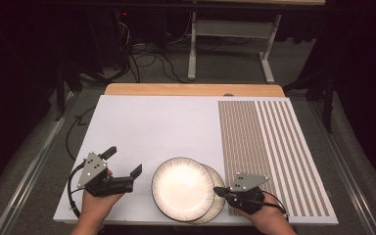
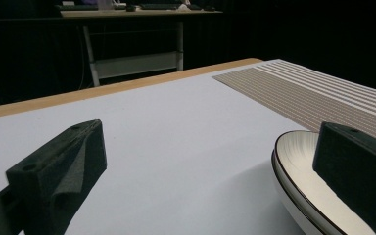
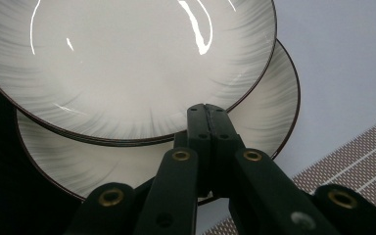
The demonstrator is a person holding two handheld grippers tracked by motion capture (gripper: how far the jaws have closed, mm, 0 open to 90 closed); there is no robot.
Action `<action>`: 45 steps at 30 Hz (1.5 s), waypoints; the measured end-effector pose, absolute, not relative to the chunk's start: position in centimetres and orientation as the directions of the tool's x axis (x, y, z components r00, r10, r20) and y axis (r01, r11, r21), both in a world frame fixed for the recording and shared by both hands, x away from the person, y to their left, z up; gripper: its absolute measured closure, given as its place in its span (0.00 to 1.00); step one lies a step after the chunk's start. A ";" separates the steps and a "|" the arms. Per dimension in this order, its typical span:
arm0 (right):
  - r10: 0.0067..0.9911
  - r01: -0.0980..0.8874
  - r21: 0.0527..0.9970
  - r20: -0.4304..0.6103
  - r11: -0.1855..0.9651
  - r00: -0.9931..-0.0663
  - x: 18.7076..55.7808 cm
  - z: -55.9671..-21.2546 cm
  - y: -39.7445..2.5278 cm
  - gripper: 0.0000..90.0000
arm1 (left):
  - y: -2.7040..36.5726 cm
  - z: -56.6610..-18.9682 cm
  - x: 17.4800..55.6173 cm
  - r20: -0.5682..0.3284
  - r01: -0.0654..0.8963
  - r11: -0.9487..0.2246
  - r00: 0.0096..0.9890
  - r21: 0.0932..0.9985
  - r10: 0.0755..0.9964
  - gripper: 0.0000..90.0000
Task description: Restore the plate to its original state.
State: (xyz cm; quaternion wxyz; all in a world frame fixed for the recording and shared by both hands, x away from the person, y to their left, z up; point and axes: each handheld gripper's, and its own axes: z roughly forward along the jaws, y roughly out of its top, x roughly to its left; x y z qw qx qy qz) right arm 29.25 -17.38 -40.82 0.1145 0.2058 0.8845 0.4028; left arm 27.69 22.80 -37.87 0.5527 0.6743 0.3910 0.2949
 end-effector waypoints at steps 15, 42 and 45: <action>0.474 0.280 0.772 -0.031 0.570 -0.880 29.4 -40.5 -18.3 1.00 | 22.8 -37.9 27.7 -0.035 0.203 -0.084 0.523 0.976 0.852 0.00; 0.471 0.279 0.767 -0.035 0.578 -0.881 29.3 -40.6 -18.4 1.00 | 22.8 -37.9 27.7 -0.036 0.204 -0.083 0.524 0.976 0.851 0.01; 0.477 0.285 0.767 -0.031 0.575 -0.878 29.3 -40.5 -18.5 1.00 | 22.8 -37.9 27.7 -0.036 0.204 -0.083 0.524 0.975 0.851 0.01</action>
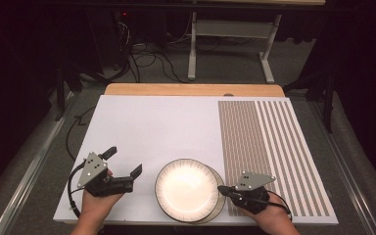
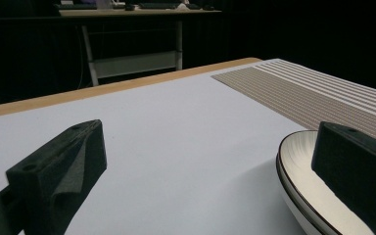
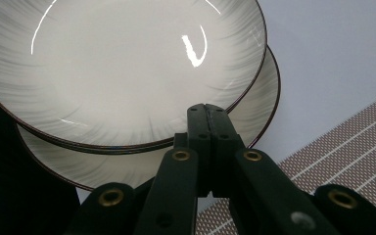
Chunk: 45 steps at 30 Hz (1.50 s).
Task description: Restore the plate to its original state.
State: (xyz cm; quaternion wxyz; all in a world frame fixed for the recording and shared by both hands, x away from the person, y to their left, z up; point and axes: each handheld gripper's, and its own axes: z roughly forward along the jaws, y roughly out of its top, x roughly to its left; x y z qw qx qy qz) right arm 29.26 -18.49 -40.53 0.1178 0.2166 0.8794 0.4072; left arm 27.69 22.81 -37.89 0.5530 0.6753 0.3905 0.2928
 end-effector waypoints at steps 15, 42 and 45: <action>0.482 0.285 0.769 -0.034 0.572 -0.876 29.3 -40.4 -19.0 1.00 | 22.8 -37.9 27.7 -0.037 0.203 -0.083 0.524 0.976 0.851 0.01; 0.505 0.301 0.777 -0.026 0.553 -0.863 29.4 -40.3 -20.0 1.00 | 22.8 -37.9 27.7 -0.038 0.204 -0.083 0.526 0.975 0.849 0.01; 0.510 0.308 0.779 -0.018 0.546 -0.860 29.4 -40.2 -20.1 1.00 | 22.8 -37.9 27.7 -0.038 0.205 -0.083 0.527 0.975 0.849 0.01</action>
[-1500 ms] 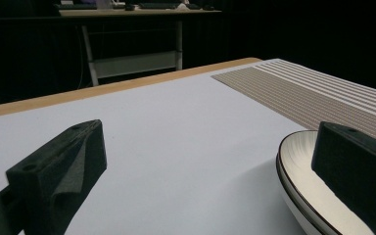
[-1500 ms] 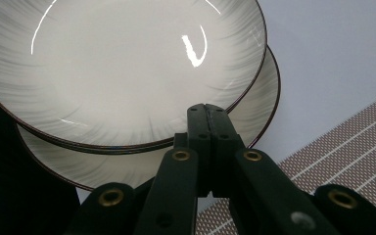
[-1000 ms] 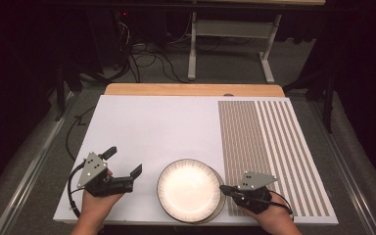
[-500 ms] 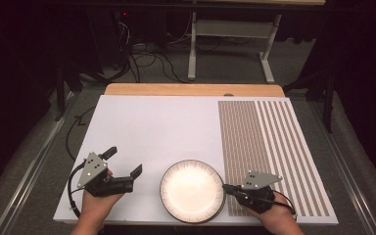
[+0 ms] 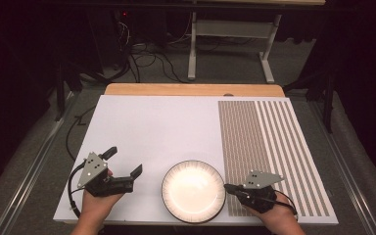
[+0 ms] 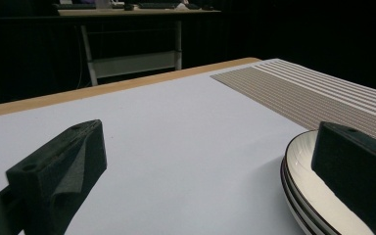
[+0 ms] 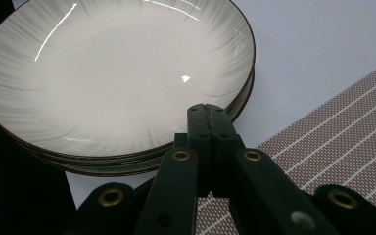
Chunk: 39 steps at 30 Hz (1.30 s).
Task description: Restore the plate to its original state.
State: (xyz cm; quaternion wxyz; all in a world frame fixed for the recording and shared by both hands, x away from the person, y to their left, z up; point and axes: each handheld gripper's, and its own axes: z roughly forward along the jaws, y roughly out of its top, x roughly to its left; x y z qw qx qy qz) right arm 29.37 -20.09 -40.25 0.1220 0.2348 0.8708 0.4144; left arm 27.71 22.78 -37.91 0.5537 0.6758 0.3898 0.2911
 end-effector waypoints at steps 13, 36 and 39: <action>0.519 0.317 0.781 -0.011 0.538 -0.855 29.4 -40.2 -20.4 1.00 | 22.7 -38.0 27.7 -0.037 0.208 -0.087 0.529 0.974 0.848 0.01; 0.670 0.340 0.868 0.012 0.361 -0.742 30.0 -38.2 -24.4 0.82 | 22.7 -38.0 27.8 -0.041 0.211 -0.085 0.529 0.974 0.848 0.01; 0.684 0.338 0.878 0.017 0.338 -0.730 30.0 -38.0 -24.9 0.78 | 22.7 -38.0 27.8 -0.040 0.211 -0.086 0.529 0.974 0.848 0.01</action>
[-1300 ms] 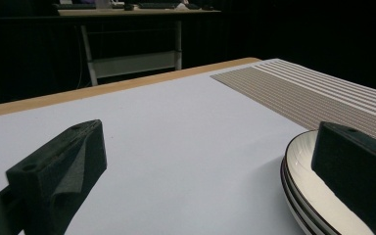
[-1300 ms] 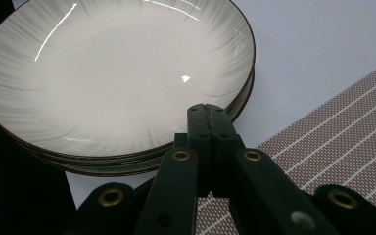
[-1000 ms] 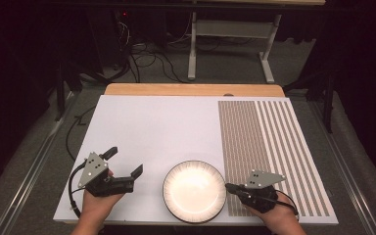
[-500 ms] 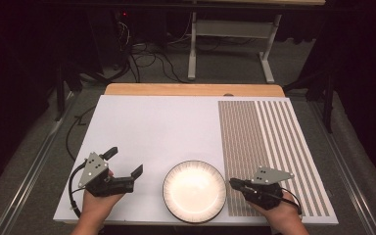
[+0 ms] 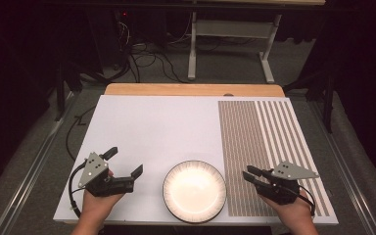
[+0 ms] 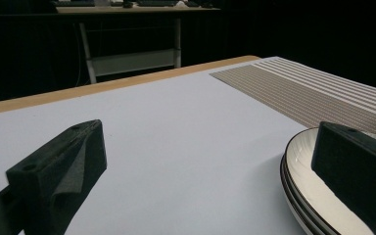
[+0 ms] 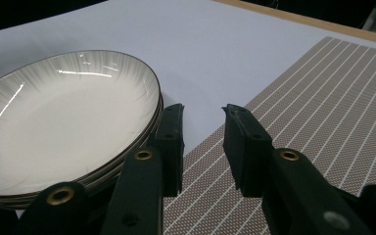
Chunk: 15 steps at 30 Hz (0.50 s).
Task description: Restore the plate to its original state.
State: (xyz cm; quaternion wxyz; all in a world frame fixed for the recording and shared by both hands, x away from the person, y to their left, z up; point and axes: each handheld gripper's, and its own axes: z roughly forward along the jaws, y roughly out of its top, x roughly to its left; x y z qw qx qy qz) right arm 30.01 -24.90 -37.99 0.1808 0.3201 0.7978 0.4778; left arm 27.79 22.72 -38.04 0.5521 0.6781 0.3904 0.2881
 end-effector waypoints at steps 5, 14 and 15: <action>0.716 0.319 0.901 0.014 0.294 -0.698 29.9 -37.6 -25.6 0.60 | 22.8 -38.0 27.8 -0.040 0.211 -0.086 0.530 0.974 0.847 0.01; 0.778 0.268 0.937 -0.006 0.223 -0.628 29.9 -37.4 -26.7 0.25 | 22.7 -38.0 27.8 -0.041 0.211 -0.086 0.533 0.974 0.845 0.01; 0.789 0.269 0.940 -0.001 0.210 -0.614 29.9 -37.3 -26.8 0.18 | 22.7 -38.0 27.8 -0.041 0.212 -0.086 0.533 0.974 0.845 0.01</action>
